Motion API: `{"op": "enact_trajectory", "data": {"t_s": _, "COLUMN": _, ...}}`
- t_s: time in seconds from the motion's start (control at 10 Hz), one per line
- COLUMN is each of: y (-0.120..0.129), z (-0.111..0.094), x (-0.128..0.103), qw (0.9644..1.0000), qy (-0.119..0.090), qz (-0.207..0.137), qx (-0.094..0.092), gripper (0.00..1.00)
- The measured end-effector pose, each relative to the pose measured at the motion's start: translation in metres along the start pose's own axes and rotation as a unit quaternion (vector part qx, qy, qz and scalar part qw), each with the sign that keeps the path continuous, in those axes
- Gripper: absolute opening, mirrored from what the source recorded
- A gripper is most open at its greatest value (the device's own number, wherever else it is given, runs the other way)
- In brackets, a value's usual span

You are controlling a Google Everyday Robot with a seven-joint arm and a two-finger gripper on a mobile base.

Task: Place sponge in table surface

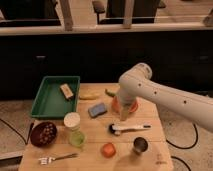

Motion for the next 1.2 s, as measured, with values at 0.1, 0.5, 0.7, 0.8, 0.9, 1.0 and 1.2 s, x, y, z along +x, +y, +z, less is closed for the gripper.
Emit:
{"op": "enact_trajectory", "data": {"t_s": 0.1, "y": -0.003, "z": 0.004, "x": -0.004, "qw": 1.0, "qy": -0.003, "qz": 0.003, "qx": 0.0, "gripper": 0.8}}
{"op": "enact_trajectory", "data": {"t_s": 0.5, "y": -0.015, "z": 0.02, "x": -0.019, "qw": 0.9999, "qy": -0.013, "qz": 0.006, "qx": -0.002, "gripper": 0.8}}
{"op": "enact_trajectory", "data": {"t_s": 0.7, "y": -0.022, "z": 0.032, "x": -0.028, "qw": 0.9998, "qy": -0.019, "qz": 0.008, "qx": -0.004, "gripper": 0.8}}
{"op": "enact_trajectory", "data": {"t_s": 0.8, "y": -0.024, "z": 0.034, "x": -0.029, "qw": 0.9997, "qy": -0.022, "qz": 0.009, "qx": -0.004, "gripper": 0.8}}
{"op": "enact_trajectory", "data": {"t_s": 0.9, "y": -0.025, "z": 0.038, "x": -0.029, "qw": 0.9997, "qy": -0.023, "qz": 0.009, "qx": -0.005, "gripper": 0.8}}
{"op": "enact_trajectory", "data": {"t_s": 1.0, "y": -0.028, "z": 0.043, "x": -0.031, "qw": 0.9997, "qy": -0.025, "qz": 0.005, "qx": -0.005, "gripper": 0.8}}
{"op": "enact_trajectory", "data": {"t_s": 1.2, "y": -0.032, "z": 0.052, "x": -0.036, "qw": 0.9995, "qy": -0.029, "qz": 0.0, "qx": -0.007, "gripper": 0.8}}
